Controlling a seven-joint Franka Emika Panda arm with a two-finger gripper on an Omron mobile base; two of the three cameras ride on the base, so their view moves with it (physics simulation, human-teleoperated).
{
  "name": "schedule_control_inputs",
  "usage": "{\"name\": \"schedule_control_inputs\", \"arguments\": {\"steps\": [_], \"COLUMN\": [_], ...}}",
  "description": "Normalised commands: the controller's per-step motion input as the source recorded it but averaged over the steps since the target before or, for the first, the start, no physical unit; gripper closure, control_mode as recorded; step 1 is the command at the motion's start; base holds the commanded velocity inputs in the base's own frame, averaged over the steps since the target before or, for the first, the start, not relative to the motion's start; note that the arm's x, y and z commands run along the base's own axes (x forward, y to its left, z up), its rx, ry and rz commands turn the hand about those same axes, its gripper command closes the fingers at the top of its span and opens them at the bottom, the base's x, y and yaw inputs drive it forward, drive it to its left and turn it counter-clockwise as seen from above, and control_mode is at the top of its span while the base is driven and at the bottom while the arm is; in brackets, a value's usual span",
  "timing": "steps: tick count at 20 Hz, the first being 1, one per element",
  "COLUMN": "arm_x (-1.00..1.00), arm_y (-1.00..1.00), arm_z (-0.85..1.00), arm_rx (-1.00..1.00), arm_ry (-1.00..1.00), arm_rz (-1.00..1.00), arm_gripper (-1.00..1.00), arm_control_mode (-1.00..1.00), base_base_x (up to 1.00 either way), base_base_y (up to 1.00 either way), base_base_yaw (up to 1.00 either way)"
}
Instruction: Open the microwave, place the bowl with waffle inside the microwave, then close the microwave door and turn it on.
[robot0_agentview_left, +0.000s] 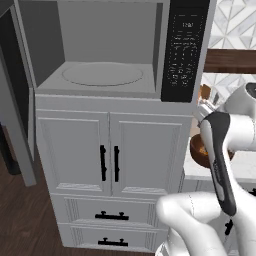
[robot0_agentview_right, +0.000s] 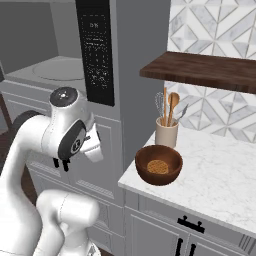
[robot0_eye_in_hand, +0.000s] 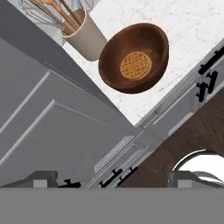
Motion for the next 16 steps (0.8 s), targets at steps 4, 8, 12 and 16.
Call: {"name": "schedule_control_inputs", "arguments": {"steps": [4,8,12,16], "arm_x": [-0.54,-0.44,-0.06,0.02], "arm_y": [-1.0,-0.97,-0.55,-0.17], "arm_z": [-0.18,-0.19,-0.12,-0.21], "arm_rx": [0.04,0.01,0.0,-0.02], "arm_ry": [0.04,0.06,0.23,0.33], "arm_rz": [0.0,0.0,0.02,0.05], "arm_gripper": [-1.0,-1.0,-1.0,-1.0], "arm_control_mode": [-1.0,-1.0,-1.0,-1.0], "base_base_x": [0.0,0.0,0.0,0.0], "base_base_y": [0.0,0.0,0.0,0.0], "base_base_yaw": [0.0,0.0,0.0,0.0]}}
